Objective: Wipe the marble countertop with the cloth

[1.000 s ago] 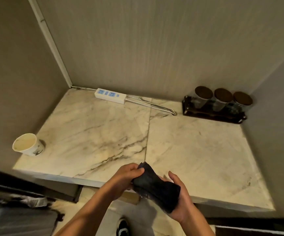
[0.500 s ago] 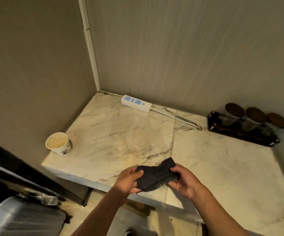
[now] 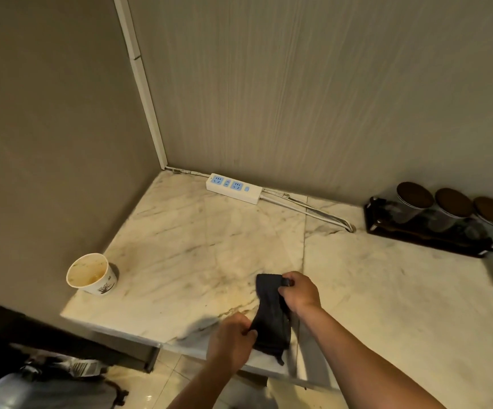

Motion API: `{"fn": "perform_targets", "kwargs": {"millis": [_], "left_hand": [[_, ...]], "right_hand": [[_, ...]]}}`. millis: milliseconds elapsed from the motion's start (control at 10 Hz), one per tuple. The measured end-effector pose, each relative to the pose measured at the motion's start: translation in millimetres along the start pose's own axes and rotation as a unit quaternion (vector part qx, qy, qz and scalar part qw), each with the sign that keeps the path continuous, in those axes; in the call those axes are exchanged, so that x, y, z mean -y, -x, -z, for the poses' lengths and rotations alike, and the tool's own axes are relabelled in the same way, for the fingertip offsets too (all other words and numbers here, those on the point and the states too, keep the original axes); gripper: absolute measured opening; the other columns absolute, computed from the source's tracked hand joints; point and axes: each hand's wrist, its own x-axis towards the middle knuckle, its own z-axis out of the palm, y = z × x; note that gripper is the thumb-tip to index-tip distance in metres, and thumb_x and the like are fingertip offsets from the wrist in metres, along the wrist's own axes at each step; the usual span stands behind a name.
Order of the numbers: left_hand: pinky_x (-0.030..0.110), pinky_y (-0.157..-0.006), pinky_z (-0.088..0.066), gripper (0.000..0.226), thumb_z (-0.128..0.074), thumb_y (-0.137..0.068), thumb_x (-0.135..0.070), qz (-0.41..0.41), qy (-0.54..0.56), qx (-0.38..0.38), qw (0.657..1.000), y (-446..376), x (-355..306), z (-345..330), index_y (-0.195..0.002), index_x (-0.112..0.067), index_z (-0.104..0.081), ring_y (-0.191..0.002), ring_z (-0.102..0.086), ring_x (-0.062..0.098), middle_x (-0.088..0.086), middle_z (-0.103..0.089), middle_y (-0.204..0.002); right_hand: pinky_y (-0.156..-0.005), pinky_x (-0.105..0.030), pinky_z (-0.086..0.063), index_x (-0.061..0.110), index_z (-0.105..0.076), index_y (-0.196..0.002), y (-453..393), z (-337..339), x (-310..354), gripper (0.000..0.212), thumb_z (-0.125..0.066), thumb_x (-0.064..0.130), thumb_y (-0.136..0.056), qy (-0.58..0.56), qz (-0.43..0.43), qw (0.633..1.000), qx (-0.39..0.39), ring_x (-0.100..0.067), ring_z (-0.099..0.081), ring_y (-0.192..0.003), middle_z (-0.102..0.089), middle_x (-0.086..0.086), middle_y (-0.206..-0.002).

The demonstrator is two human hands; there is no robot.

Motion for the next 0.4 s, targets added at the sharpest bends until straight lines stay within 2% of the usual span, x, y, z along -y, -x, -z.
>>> {"fn": "perform_targets", "kwargs": {"millis": [100,200,300,400], "left_hand": [[0.024,-0.072,-0.046,0.010,-0.058,-0.087,-0.035,-0.029,-0.069,-0.024,0.997,-1,-2,0,-0.081,-0.027,-0.057,-0.080,-0.054,0.010,-0.005,-0.057,-0.091],[0.024,-0.070,-0.043,0.014,-0.058,-0.087,-0.040,-0.015,-0.089,-0.025,0.996,-1,-5,0,-0.092,-0.027,-0.062,-0.081,-0.052,0.010,-0.006,-0.055,-0.095],[0.026,-0.073,-0.047,0.013,-0.059,-0.086,-0.040,-0.006,-0.089,-0.015,0.996,-1,-9,2,-0.092,-0.029,-0.059,-0.083,-0.055,0.011,-0.008,-0.056,-0.092],[0.029,-0.076,-0.048,0.011,-0.057,-0.086,-0.037,0.000,-0.036,-0.036,0.999,-2,-15,9,-0.091,-0.028,-0.054,-0.084,-0.057,0.013,-0.006,-0.060,-0.090]], "right_hand": [[-0.068,-0.022,-0.039,0.023,-0.062,-0.092,1,-1,3,0.017,-0.057,0.008,-0.083,0.043,0.006,0.999,-0.021,-0.017,-0.056,-0.082,-0.065,0.001,-0.095],[-0.069,-0.022,-0.039,0.020,-0.064,-0.103,2,-1,3,0.022,-0.056,0.010,-0.085,0.082,-0.001,0.996,-0.021,-0.021,-0.060,-0.093,-0.066,-0.001,-0.104],[-0.068,-0.022,-0.038,0.019,-0.062,-0.111,3,1,2,0.026,-0.057,0.014,-0.086,0.084,0.002,0.996,-0.019,-0.021,-0.061,-0.097,-0.063,-0.001,-0.109],[-0.073,-0.024,-0.042,0.018,-0.058,-0.117,7,11,0,0.030,-0.056,0.023,-0.088,0.038,0.010,0.998,-0.054,-0.021,-0.059,-0.096,-0.054,-0.004,-0.119]]}}
